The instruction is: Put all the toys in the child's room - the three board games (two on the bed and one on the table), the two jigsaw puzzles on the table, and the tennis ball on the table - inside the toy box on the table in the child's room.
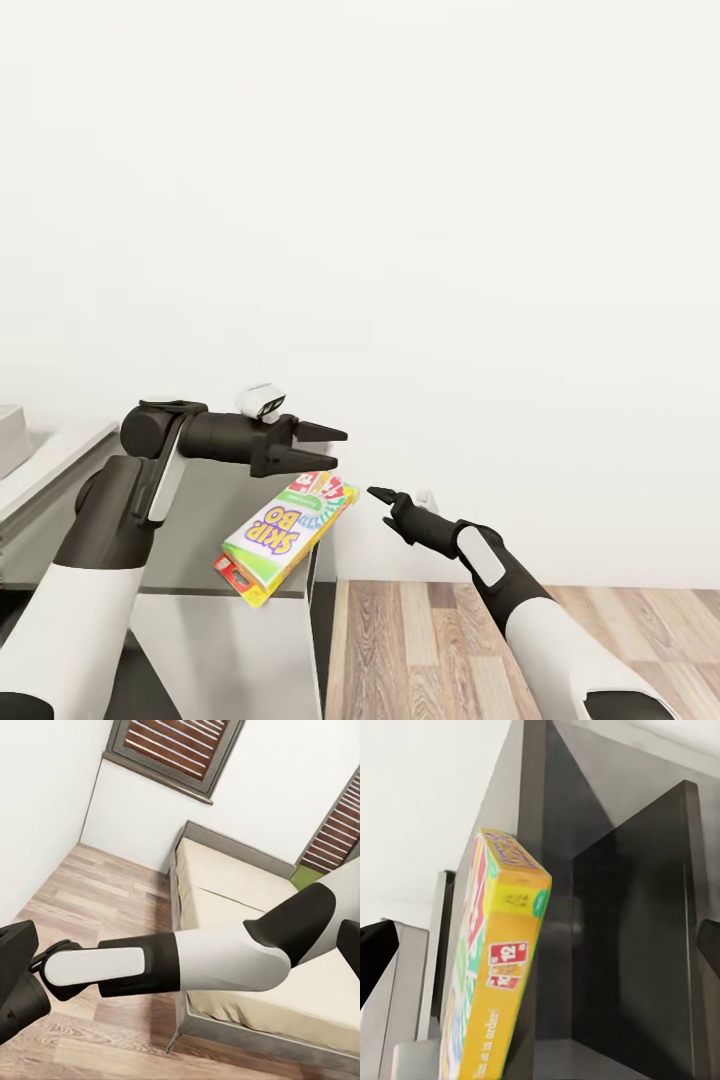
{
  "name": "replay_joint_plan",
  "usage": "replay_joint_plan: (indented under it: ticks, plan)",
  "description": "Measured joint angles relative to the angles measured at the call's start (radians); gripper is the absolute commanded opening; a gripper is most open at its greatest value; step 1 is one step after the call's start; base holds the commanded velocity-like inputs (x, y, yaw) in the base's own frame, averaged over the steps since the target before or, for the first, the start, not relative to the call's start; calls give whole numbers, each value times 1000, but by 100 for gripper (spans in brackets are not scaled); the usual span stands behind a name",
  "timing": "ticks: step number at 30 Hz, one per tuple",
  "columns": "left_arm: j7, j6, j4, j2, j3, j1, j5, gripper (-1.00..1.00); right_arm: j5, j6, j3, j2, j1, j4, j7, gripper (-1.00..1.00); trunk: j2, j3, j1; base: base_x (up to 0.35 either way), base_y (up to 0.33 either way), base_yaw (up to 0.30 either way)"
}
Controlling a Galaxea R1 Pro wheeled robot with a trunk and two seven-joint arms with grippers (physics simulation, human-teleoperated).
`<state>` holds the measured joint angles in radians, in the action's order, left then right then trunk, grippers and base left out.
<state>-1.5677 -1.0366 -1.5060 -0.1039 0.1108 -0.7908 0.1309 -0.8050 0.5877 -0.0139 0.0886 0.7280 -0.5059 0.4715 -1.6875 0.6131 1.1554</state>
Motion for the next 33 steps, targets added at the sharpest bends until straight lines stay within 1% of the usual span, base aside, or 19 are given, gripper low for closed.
replay_joint_plan:
  ticks: [4,11,16,21,28,33]
  plan:
    - [0,0,0,0,1,0,-1,100,0,0,0,0,0,0,1,100,0,0,0,0,147,0]
    - [0,0,0,1,1,0,-1,100,0,0,0,0,-1,0,3,100,0,0,0,0,56,0]
    - [0,0,0,2,2,0,-1,100,0,0,1,0,0,0,2,100,0,0,0,0,180,0]
    - [0,1,0,3,1,0,-1,100,0,0,1,0,0,0,2,100,0,0,0,5,55,0]
    - [0,1,0,5,1,0,-1,100,0,0,1,0,-1,0,2,100,0,0,0,124,89,0]
    - [0,1,0,5,2,0,-1,100,0,1,1,0,-1,0,1,100,0,0,0,36,24,0]
